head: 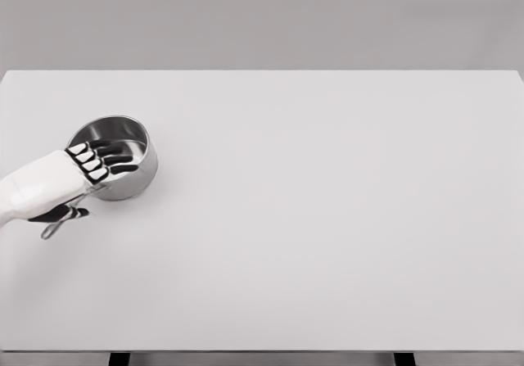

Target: Rotate pot handle

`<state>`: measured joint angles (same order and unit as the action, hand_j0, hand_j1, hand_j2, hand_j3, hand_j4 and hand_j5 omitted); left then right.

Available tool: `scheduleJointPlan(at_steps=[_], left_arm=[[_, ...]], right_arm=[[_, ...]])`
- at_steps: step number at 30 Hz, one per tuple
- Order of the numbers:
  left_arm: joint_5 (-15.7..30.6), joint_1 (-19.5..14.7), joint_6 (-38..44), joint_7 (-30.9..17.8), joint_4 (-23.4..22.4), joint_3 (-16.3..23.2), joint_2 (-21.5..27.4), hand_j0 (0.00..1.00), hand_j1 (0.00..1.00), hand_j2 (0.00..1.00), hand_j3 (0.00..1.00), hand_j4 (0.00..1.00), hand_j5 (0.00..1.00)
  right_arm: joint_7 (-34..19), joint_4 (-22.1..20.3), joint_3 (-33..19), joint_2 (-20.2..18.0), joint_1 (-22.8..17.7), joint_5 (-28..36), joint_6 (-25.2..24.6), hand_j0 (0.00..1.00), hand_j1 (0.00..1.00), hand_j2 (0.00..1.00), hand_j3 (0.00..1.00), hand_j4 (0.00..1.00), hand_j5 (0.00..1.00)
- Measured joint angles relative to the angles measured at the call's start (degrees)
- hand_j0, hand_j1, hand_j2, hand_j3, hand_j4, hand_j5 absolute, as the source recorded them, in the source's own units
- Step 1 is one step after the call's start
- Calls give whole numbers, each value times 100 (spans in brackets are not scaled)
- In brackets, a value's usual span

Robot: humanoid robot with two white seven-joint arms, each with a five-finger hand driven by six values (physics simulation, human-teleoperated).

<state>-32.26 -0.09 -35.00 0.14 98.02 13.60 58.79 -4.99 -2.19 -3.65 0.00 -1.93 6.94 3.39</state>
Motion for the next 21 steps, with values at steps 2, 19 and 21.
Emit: scheduleJointPlan(at_steps=[2,19,21], left_arm=[[-1,0,0,0,-54,-17,22,100,100,100,100,100,100],[-7,-62,0,0,-535,-260,138,100,100,100,100,100,100],[-8,-62,0,0,-641,-294,153,100,100,100,100,100,100]], right_arm=[[1,0,0,0,0,0,-1,100,100,100,100,100,100],[0,0,-1,0,0,0,1,100,100,100,100,100,100],[0,0,-1,0,0,0,1,100,100,100,100,100,100]])
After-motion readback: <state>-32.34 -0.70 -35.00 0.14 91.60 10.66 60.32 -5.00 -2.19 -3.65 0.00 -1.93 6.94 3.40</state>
